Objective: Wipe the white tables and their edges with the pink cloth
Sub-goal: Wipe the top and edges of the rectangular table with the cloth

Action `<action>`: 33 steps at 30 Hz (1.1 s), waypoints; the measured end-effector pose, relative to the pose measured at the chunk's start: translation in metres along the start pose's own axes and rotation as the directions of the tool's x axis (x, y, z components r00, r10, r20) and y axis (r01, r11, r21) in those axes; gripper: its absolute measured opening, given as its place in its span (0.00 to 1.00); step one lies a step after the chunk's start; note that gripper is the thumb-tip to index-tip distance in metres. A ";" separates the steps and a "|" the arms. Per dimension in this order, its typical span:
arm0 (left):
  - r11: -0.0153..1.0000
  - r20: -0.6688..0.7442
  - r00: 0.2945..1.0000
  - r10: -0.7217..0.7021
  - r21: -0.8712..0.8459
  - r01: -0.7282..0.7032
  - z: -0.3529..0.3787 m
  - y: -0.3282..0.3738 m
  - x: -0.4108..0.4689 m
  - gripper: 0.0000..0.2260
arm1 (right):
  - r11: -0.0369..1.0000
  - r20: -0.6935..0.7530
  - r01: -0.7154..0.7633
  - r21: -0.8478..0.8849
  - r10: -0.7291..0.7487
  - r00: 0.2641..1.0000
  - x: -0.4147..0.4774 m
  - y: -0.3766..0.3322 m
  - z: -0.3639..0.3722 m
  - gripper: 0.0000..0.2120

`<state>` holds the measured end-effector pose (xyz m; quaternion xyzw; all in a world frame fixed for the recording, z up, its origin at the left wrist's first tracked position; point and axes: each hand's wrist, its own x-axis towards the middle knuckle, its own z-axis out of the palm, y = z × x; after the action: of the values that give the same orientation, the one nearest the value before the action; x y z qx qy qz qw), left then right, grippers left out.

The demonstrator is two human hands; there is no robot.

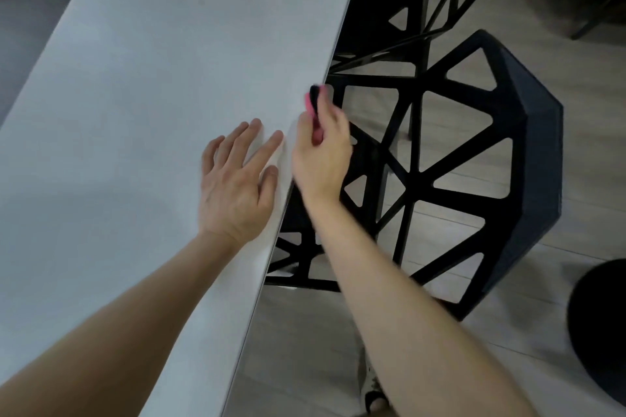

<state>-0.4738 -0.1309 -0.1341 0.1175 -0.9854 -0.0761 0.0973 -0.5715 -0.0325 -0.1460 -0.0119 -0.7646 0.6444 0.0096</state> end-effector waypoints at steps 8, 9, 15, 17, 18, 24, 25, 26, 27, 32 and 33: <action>1.000 0.007 1.000 0.009 -0.003 -0.009 -0.001 -0.002 0.001 0.23 | 1.000 0.036 0.020 0.020 -0.021 0.999 -0.092 0.012 -0.027 0.17; 1.000 0.003 1.000 0.009 -0.006 -0.009 0.000 -0.002 0.001 0.23 | 1.000 -0.005 0.008 0.014 -0.008 1.000 -0.066 0.010 -0.017 0.17; 1.000 -0.008 1.000 0.023 -0.001 -0.023 0.001 -0.004 0.002 0.22 | 1.000 -0.051 -0.012 0.016 0.013 0.999 -0.049 0.006 -0.008 0.19; 1.000 -0.019 1.000 0.014 -0.021 -0.015 0.000 -0.004 0.001 0.20 | 0.999 0.033 0.014 0.048 -0.016 0.999 -0.114 0.011 -0.029 0.19; 0.999 -0.028 1.000 0.002 -0.043 -0.003 0.000 -0.005 0.001 0.18 | 0.998 0.104 0.016 0.067 -0.022 0.994 -0.148 0.013 -0.042 0.20; 0.991 -0.156 0.981 -0.113 -0.094 0.099 -0.007 0.005 -0.018 0.05 | 0.996 0.137 -0.033 0.085 0.021 0.990 -0.137 0.011 -0.046 0.18; 0.988 -0.159 0.979 -0.129 -0.107 0.113 -0.012 0.006 -0.030 0.04 | 0.997 0.102 -0.039 0.074 0.031 0.994 -0.104 0.008 -0.037 0.17; 0.987 -0.146 0.981 -0.130 -0.116 0.114 -0.017 0.005 -0.048 0.05 | 0.998 0.060 -0.043 0.037 0.041 0.997 -0.072 0.008 -0.028 0.17; 0.987 -0.122 0.985 -0.120 -0.122 0.105 -0.022 0.003 -0.070 0.05 | 0.999 0.024 -0.039 0.001 0.039 0.999 -0.049 0.008 -0.022 0.17; 0.999 0.025 1.000 0.008 -0.039 -0.007 -0.038 -0.027 -0.160 0.18 | 0.998 0.101 -0.052 0.039 0.048 0.994 -0.142 0.005 -0.045 0.18; 0.999 0.025 1.000 0.012 -0.040 -0.011 -0.037 -0.029 -0.163 0.18 | 0.997 0.180 -0.058 0.042 0.050 0.982 -0.184 0.005 -0.062 0.18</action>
<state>-0.3047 -0.1231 -0.1316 0.1089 -0.9855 -0.0964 0.0878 -0.3853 0.0236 -0.1404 0.0257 -0.7463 0.6607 -0.0764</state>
